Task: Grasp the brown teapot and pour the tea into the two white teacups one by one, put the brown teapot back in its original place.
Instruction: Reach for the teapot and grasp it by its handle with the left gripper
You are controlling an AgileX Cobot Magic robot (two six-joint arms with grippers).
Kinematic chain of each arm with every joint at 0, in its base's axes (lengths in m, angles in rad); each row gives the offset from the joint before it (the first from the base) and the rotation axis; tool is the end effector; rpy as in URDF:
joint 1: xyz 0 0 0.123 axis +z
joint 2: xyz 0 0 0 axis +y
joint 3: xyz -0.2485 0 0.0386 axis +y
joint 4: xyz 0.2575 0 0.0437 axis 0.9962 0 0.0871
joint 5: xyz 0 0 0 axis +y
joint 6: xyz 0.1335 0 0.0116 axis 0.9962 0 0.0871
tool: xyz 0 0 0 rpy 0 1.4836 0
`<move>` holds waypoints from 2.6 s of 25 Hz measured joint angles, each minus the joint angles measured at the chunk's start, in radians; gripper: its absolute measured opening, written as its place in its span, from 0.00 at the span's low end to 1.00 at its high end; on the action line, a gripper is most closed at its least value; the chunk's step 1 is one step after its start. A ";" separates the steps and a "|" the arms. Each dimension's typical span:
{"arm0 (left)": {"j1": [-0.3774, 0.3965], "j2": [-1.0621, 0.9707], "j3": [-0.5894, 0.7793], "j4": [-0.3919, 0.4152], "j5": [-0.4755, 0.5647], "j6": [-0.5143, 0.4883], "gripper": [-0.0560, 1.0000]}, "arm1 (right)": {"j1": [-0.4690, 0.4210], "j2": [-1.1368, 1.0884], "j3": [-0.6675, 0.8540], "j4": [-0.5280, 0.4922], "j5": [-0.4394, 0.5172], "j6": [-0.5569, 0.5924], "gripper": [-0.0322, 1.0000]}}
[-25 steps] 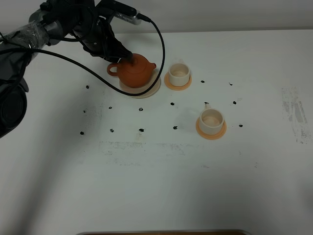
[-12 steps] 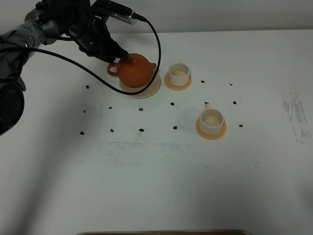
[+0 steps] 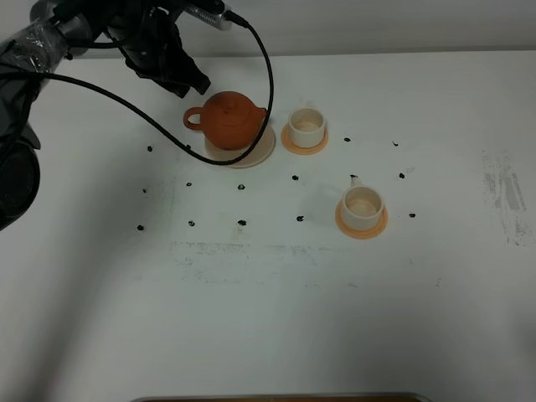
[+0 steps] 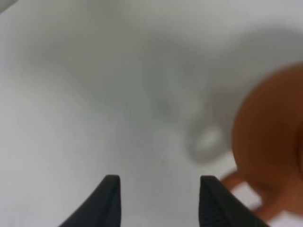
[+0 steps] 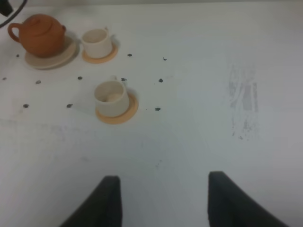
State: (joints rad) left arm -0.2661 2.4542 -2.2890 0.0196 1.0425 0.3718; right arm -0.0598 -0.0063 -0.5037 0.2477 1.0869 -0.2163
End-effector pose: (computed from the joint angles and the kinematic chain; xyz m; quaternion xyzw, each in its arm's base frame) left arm 0.5177 -0.1388 0.1310 0.3084 0.9246 0.0211 0.2224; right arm 0.0725 0.0248 0.2638 -0.0735 0.8477 0.0519 0.5228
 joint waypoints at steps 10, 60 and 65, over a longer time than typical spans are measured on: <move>0.011 -0.118 -0.043 -0.002 0.147 0.467 0.44 | 0.000 0.000 0.000 0.000 0.000 0.000 0.46; -0.112 -0.232 0.487 0.160 -0.302 0.762 0.44 | 0.000 0.000 0.000 0.002 0.000 0.000 0.46; -0.131 -0.182 0.410 0.176 -0.242 0.718 0.44 | 0.000 0.000 0.000 0.002 0.000 0.000 0.46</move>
State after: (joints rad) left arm -0.3967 2.2722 -1.8788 0.1960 0.8010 1.0893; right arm -0.0598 -0.0063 -0.5037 0.2492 1.0869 -0.2163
